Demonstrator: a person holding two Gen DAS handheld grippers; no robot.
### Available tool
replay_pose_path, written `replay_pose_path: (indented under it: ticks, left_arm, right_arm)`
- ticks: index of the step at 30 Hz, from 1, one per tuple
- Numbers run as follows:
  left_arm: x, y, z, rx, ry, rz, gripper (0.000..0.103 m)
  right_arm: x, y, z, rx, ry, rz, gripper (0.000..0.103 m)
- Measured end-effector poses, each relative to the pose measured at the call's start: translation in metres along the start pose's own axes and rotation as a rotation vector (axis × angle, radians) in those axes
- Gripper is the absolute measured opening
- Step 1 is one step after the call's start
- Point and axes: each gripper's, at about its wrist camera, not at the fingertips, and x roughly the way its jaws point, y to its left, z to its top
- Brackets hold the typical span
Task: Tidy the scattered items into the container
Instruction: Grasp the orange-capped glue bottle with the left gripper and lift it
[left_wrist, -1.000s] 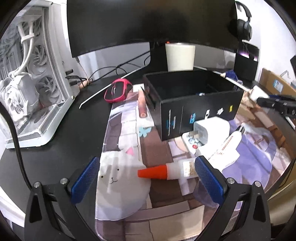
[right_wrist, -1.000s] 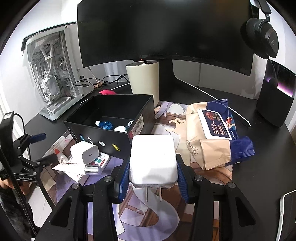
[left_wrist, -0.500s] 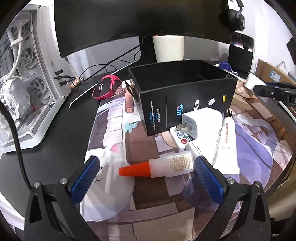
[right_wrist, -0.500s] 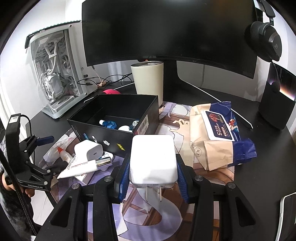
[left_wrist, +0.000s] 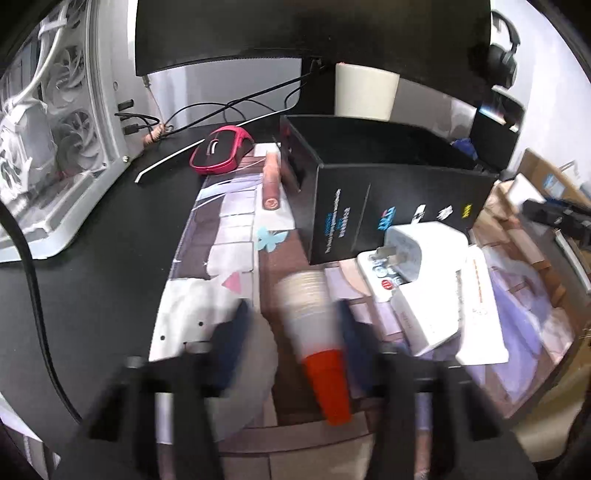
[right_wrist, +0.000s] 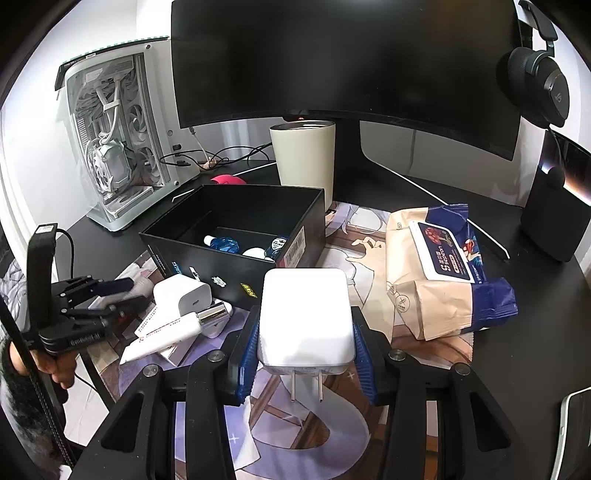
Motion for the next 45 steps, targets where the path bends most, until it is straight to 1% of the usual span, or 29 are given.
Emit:
replay_pose_path:
  ticks: [3,10,17,20,22,24,25,28,31,32,33,34,35,37,38,39,41,45]
  left_arm:
    - [0.0,0.0,-0.001,0.016,0.0,-0.011,0.02]
    - [-0.005,-0.004,0.001,0.042,-0.011,-0.016,0.019]
    - [-0.017,-0.001,0.006,0.039,-0.042,-0.016,0.019]
    - [-0.025,-0.001,0.008,0.04,-0.067,-0.022,0.013]
    - [-0.029,-0.002,0.01,0.049,-0.08,-0.028,0.007]
    - [-0.032,-0.002,0.01,0.059,-0.084,-0.04,0.005]
    - [-0.031,-0.002,0.01,0.065,-0.078,-0.037,0.005]
    - [-0.025,0.002,0.008,0.06,-0.059,0.006,0.006]
    - [-0.021,0.006,0.008,0.045,-0.053,0.023,0.011]
    - [-0.02,0.006,0.007,0.049,-0.051,0.031,0.02]
    - [-0.018,0.006,0.006,0.053,-0.048,0.038,0.035]
    - [-0.017,0.006,0.005,0.056,-0.05,0.048,0.043]
    - [-0.015,0.006,0.004,0.06,-0.053,0.057,0.045]
    - [-0.008,0.007,0.002,0.064,-0.038,0.051,0.045]
    - [-0.004,0.008,0.0,0.058,-0.026,0.035,0.042]
    - [0.0,0.009,-0.002,0.051,-0.016,0.026,0.024]
    - [0.0,0.007,-0.002,0.061,-0.023,0.029,0.023]
    - [-0.008,0.002,0.001,0.076,-0.035,0.011,0.023]
  right_arm:
    - [0.0,0.001,0.0,-0.002,0.001,0.002,0.044]
    - [0.0,0.003,0.0,-0.007,0.003,0.005,0.044]
    - [-0.002,0.007,0.0,-0.016,-0.005,0.011,0.044]
    - [-0.004,0.008,0.0,-0.019,-0.01,0.016,0.044]
    - [-0.006,0.01,0.0,-0.021,-0.012,0.019,0.044]
    - [-0.006,0.011,0.001,-0.024,-0.015,0.021,0.044]
    - [-0.006,0.012,0.0,-0.027,-0.012,0.023,0.044]
    - [-0.007,0.012,0.0,-0.027,-0.012,0.026,0.044]
    - [-0.007,0.012,0.0,-0.029,-0.011,0.027,0.044]
    - [-0.006,0.012,-0.001,-0.028,-0.01,0.028,0.044]
    - [-0.007,0.012,-0.001,-0.029,-0.011,0.027,0.044]
    - [-0.007,0.013,-0.001,-0.028,-0.009,0.026,0.044]
    - [-0.006,0.013,-0.001,-0.029,-0.007,0.027,0.044]
    - [-0.006,0.013,-0.001,-0.032,-0.005,0.029,0.044]
    - [-0.006,0.014,-0.002,-0.034,-0.005,0.03,0.044]
    - [-0.005,0.014,-0.002,-0.035,-0.004,0.031,0.044]
    - [-0.005,0.014,-0.002,-0.037,-0.003,0.032,0.044]
    - [-0.006,0.014,-0.002,-0.038,-0.005,0.034,0.044]
